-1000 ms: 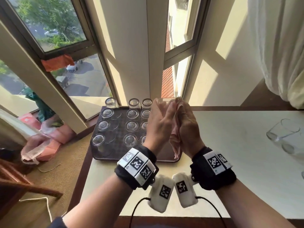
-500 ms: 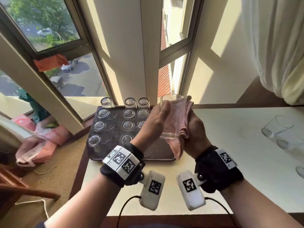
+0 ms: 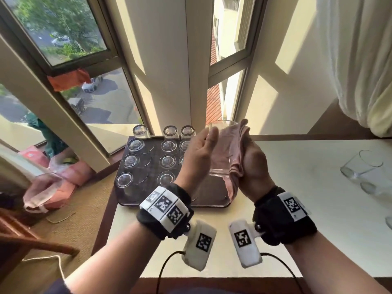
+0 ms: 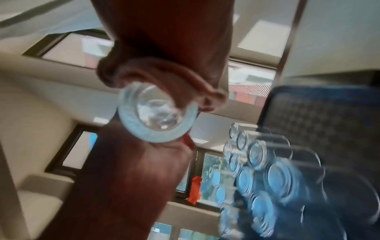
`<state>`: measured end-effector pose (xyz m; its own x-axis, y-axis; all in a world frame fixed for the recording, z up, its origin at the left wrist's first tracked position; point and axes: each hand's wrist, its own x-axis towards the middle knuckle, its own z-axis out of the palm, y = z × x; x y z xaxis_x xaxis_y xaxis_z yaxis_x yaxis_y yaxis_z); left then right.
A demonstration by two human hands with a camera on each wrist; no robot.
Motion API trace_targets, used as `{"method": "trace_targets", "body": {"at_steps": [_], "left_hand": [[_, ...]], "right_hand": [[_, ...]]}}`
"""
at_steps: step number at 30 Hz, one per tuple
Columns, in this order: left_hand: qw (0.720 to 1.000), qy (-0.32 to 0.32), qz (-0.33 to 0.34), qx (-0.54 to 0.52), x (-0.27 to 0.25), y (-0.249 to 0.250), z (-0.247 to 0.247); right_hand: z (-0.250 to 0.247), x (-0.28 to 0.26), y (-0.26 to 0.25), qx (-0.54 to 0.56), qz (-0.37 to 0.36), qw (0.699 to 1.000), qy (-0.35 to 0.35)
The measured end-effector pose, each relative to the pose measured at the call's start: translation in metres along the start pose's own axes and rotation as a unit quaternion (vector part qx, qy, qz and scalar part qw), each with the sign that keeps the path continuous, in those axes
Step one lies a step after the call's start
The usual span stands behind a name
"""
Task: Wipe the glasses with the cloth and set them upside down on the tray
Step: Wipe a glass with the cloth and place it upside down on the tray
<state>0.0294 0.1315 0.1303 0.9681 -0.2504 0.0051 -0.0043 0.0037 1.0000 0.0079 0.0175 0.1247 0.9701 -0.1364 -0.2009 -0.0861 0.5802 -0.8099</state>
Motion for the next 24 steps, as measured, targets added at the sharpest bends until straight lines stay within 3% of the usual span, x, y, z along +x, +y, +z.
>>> {"method": "trace_targets", "body": {"at_steps": [3, 6, 10, 13, 19, 24], "left_hand": [[0.998, 0.049, -0.012, -0.021, -0.004, -0.01, 0.011], [0.997, 0.062, -0.023, -0.038, -0.006, -0.014, 0.016], [1.0, 0.003, -0.001, -0.027, -0.002, -0.018, 0.005], [0.999, -0.005, 0.048, 0.018, -0.004, -0.021, 0.002], [0.989, -0.126, 0.061, -0.051, -0.012, -0.023, -0.011], [0.985, -0.151, 0.061, -0.06, -0.013, -0.027, -0.018]], "right_hand": [[0.007, -0.001, 0.006, -0.013, -0.043, 0.999, 0.004], [0.012, -0.007, 0.008, 0.004, -0.026, 0.999, -0.021], [0.009, -0.014, 0.006, 0.037, 0.062, 0.997, -0.028], [0.006, -0.017, 0.003, 0.077, 0.117, 0.99, -0.027], [0.002, -0.015, -0.007, 0.08, 0.178, 0.98, -0.027], [-0.004, -0.008, -0.005, 0.075, 0.204, 0.976, -0.024]]}}
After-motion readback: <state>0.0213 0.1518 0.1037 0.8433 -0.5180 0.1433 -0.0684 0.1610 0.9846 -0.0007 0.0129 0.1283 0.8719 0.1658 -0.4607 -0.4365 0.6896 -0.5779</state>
